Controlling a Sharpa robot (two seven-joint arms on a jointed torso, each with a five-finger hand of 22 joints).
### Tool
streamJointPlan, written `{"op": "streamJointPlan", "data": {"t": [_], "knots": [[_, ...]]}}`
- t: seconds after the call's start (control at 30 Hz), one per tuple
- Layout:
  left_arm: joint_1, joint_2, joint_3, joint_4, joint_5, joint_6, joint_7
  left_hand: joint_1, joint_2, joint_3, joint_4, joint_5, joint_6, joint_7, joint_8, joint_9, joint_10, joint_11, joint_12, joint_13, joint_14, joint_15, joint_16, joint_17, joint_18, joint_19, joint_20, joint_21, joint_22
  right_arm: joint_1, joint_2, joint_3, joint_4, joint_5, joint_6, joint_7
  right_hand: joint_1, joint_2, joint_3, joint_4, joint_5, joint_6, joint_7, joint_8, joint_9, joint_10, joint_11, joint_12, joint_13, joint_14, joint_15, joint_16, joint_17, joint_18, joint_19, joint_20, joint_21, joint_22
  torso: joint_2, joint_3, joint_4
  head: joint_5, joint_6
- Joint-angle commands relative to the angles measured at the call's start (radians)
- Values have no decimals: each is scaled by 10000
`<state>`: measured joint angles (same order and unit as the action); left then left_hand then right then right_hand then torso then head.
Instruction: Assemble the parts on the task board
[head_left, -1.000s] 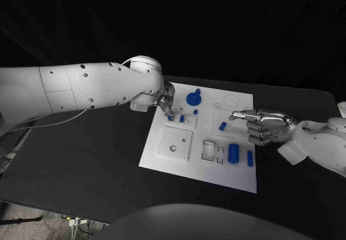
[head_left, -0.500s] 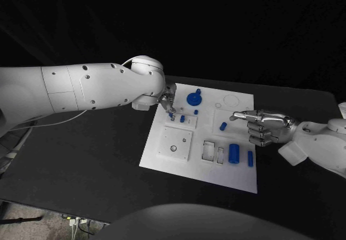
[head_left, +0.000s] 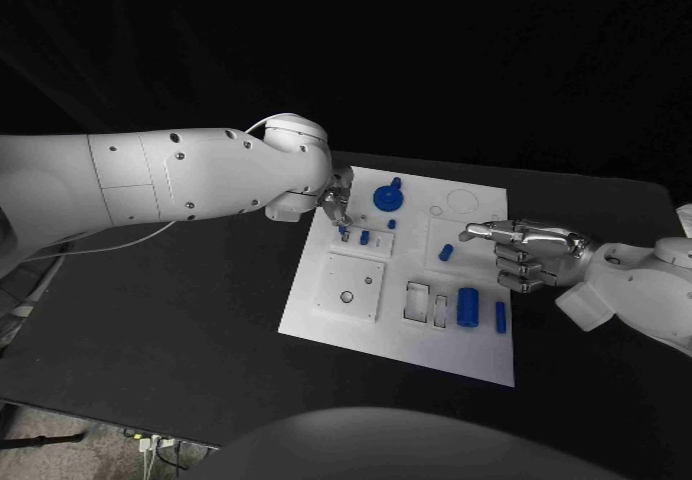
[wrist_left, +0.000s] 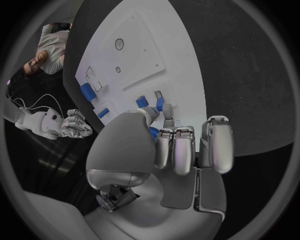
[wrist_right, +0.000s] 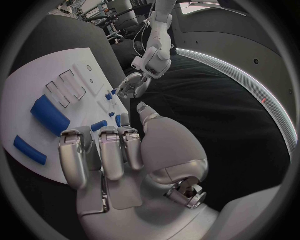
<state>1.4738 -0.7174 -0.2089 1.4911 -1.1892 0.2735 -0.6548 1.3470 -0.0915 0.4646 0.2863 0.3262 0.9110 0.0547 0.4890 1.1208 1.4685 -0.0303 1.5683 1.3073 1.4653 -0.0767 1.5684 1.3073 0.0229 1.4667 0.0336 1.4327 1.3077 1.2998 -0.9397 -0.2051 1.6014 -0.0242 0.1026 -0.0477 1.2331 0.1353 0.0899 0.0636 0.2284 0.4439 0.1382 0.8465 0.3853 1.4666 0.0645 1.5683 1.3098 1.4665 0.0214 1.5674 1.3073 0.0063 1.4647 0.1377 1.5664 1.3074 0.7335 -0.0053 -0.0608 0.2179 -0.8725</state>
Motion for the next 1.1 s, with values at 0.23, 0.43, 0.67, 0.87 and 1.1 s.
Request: {"op": "streamJointPlan", "data": {"t": [0.23,0.43,0.67,0.87,1.1], "knots": [[-5,62,-18,-8,7,108,102,10,78,1204,-1132,21,1,-81,68,10,1023,62,25,2635,1055,71,24,2635,96,354,67,-45,2200,-12,1,-1,47,-30,115,106,36,54,-15,-31,25,64,-2,20,-16,1042,-33,25,2610,1043,-56,34,2635,-63,1061,-86,44,2633,1,-2,7,24,-1],[-8,38,-24,34,44,98,110,10,78,1204,-1132,21,1,-81,68,10,1023,62,25,2635,1055,71,24,2635,96,354,67,-45,2200,-13,-7,-1,51,-28,114,105,36,54,-15,-31,25,64,-2,20,-16,1042,-33,25,2610,1043,-56,34,2635,-63,1061,-86,44,2633,-2,-4,7,36,-1],[-11,30,-25,128,105,93,123,9,82,1208,-1130,14,-4,-80,69,9,1023,62,25,2635,1055,72,24,2635,99,346,68,-59,2196,-16,-6,-1,51,-28,123,107,36,54,-15,-31,25,64,-2,20,-16,1042,-33,25,2610,1043,-56,34,2635,-63,1061,-86,44,2633,-1,-7,-3,60,-1],[-22,46,-35,70,117,106,135,8,85,1211,-1128,9,-8,-80,70,9,1023,63,25,2635,1055,73,24,2635,101,342,70,-68,2193,-20,7,-1,53,-26,128,127,36,54,-15,-31,25,64,-2,20,-16,1042,-33,25,2610,1043,-56,34,2635,-63,1061,-86,44,2633,-3,1,-4,74,-1],[-57,16,-53,13,40,96,140,8,86,1212,-1128,7,-9,-80,70,9,1023,63,25,2635,1055,73,24,2635,103,338,70,-77,2190,-22,4,-1,59,-26,131,141,36,54,-15,-31,25,64,-2,20,-16,1042,-33,25,2610,1043,-56,34,2635,-63,1061,-86,44,2633,5,-6,1,65,-1]]}}
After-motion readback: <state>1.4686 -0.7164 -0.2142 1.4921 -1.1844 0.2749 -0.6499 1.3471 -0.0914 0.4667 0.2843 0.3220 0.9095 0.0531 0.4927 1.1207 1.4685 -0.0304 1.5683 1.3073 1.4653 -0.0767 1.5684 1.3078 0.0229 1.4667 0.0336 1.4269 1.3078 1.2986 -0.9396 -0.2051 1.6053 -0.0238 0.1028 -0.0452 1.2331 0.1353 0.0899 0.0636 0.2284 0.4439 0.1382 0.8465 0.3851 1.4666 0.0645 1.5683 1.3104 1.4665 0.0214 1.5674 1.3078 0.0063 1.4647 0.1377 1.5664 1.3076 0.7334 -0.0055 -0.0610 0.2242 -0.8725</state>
